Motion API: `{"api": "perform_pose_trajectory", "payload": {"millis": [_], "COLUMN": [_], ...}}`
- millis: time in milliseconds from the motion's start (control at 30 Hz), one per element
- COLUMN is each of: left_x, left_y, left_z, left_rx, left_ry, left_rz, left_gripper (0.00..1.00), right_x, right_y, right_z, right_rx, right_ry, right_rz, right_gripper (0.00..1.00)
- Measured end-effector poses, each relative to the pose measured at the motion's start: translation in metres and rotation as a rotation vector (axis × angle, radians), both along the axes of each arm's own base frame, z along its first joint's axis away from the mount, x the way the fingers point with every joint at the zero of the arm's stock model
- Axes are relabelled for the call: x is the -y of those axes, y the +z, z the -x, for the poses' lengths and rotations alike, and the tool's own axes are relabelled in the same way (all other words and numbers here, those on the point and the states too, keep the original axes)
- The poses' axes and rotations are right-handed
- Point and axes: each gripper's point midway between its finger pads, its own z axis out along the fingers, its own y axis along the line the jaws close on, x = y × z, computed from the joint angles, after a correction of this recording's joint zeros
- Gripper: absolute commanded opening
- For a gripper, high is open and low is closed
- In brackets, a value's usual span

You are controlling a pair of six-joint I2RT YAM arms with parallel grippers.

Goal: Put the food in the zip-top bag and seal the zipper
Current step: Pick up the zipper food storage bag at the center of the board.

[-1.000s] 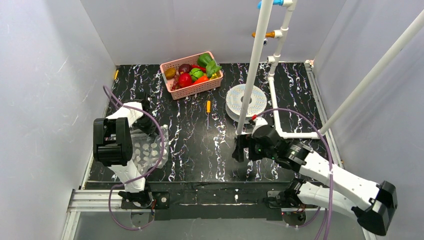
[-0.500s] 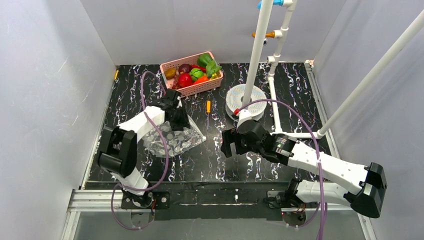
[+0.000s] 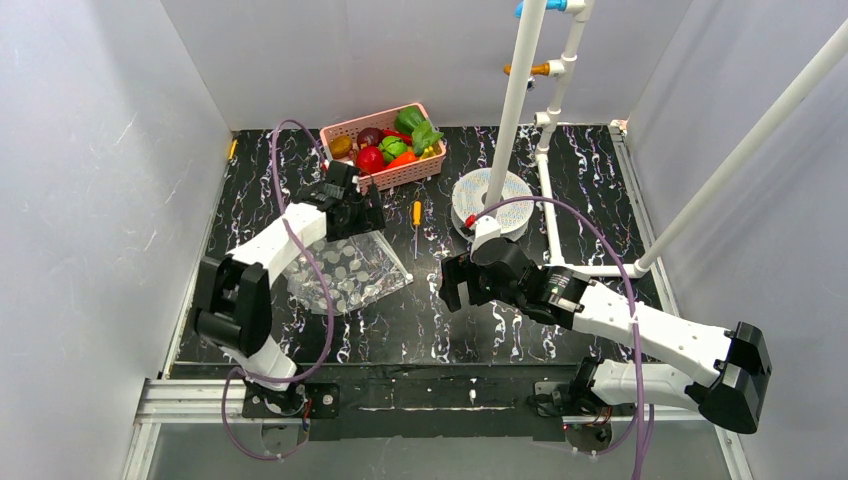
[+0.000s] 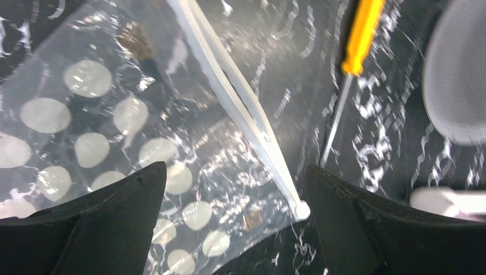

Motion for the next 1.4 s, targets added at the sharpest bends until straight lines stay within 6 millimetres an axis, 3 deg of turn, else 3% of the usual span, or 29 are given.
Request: {"api": "perform_pose_trajectory", "payload": {"millis": [167, 333, 467, 533, 633, 767, 900, 1033, 1400], "left_x": [-0.010, -0.004, 0.001, 0.000, -0.003, -0.006, -0.004, 0.001, 0.026], "left_y": [-0.013, -0.028, -0.045, -0.055, -0.064, -0.062, -0.058, -0.039, 0.078], "left_z": [-0.015, -0.034, -0.034, -0.030, -0.024, -0.024, -0.024, -0.021, 0.006], "left_rx": [-0.054, -0.104, -0.139, -0.162, -0.194, -0.192, -0.187, -0.147, 0.161], "left_ry": [0.115, 0.147, 0.130, 0.117, 0.091, 0.065, 0.009, -0.062, -0.280], "left_rz": [-0.065, -0.114, -0.181, -0.219, -0.265, -0.290, -0.294, -0.286, -0.107], "left_gripper": [0.82, 0.80, 0.73, 0.64, 0.39, 0.09, 0.00, 0.00, 0.00], "right_x": [0.000, -0.002, -0.002, -0.002, -0.002, -0.007, -0.016, -0.021, -0.052], "right_y": [0.000, 0.003, 0.003, 0.003, 0.002, -0.003, -0.003, 0.001, 0.029], "right_z": [-0.001, -0.002, -0.002, -0.002, -0.003, -0.008, -0.015, -0.019, -0.024], "right_rx": [0.005, 0.012, 0.014, 0.014, 0.015, 0.004, -0.002, -0.003, -0.026], "right_ry": [-0.002, -0.002, -0.002, -0.002, -0.005, -0.009, -0.018, -0.025, -0.010], "right_rz": [0.002, -0.010, -0.011, -0.010, -0.003, 0.024, 0.044, 0.046, -0.053], "right_gripper": [1.00, 1.00, 1.00, 1.00, 1.00, 1.00, 1.00, 1.00, 1.00]}}
